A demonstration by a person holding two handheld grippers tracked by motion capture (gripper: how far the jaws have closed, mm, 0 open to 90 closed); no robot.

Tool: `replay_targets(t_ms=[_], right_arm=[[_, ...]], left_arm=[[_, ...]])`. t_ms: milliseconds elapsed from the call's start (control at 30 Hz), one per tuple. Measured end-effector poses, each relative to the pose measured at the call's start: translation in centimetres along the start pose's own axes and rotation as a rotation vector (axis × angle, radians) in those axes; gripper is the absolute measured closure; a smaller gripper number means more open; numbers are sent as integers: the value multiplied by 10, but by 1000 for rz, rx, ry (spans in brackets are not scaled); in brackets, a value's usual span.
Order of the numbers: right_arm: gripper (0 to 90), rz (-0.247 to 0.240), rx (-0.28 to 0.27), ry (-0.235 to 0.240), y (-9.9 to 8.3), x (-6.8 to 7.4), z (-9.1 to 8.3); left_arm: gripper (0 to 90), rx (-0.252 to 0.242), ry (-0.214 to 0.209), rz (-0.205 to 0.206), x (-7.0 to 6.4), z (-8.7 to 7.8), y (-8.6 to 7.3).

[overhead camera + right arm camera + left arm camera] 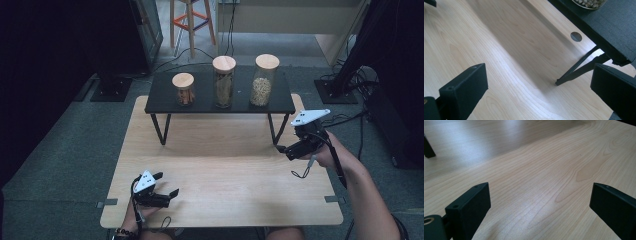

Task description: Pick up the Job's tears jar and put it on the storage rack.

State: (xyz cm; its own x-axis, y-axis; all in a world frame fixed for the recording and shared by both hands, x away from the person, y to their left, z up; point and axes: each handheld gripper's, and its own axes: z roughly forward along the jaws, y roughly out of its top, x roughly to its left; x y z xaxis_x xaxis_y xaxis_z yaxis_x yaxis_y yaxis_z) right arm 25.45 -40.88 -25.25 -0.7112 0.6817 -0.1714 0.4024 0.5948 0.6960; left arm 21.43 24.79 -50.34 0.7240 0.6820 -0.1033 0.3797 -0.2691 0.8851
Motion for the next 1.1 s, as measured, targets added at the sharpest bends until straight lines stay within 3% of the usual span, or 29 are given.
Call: replay_targets(t_ms=[533, 1100], right_arm=[[25, -35, -2, -3, -21, 12, 11], [24, -28, -35, 8, -60, 21, 26]], left_arm=[[34, -1, -1, 0, 0, 0, 0], [34, 1, 2, -1, -1, 0, 0]])
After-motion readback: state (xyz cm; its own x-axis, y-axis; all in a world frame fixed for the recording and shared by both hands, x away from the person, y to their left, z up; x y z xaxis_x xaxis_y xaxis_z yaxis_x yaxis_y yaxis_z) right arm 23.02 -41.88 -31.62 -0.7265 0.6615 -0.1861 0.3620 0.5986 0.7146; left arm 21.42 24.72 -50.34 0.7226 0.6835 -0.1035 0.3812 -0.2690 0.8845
